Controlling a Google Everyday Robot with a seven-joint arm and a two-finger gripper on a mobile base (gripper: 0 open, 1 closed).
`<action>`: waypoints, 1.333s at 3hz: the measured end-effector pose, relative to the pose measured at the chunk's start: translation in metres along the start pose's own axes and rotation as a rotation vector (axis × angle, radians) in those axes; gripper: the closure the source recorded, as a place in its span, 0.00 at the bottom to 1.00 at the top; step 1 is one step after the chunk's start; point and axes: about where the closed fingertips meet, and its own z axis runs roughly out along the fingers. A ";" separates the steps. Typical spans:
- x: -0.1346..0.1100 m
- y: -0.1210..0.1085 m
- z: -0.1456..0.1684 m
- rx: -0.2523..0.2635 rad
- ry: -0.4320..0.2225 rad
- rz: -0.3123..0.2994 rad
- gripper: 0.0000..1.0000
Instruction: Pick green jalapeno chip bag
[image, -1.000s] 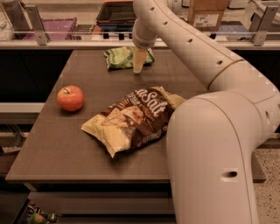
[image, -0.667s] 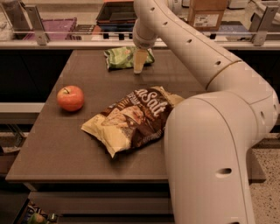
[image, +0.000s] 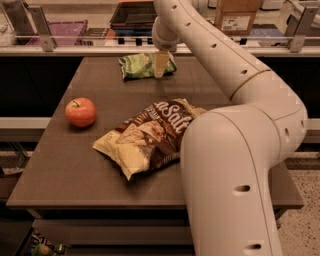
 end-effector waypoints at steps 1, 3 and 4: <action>0.002 0.003 0.008 -0.006 -0.001 0.006 0.00; 0.003 0.003 0.009 -0.017 0.001 0.016 0.17; 0.003 0.003 0.009 -0.017 0.001 0.016 0.42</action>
Offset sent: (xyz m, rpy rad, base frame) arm 0.0027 -0.0055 -0.0384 0.0182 0.0418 -0.0309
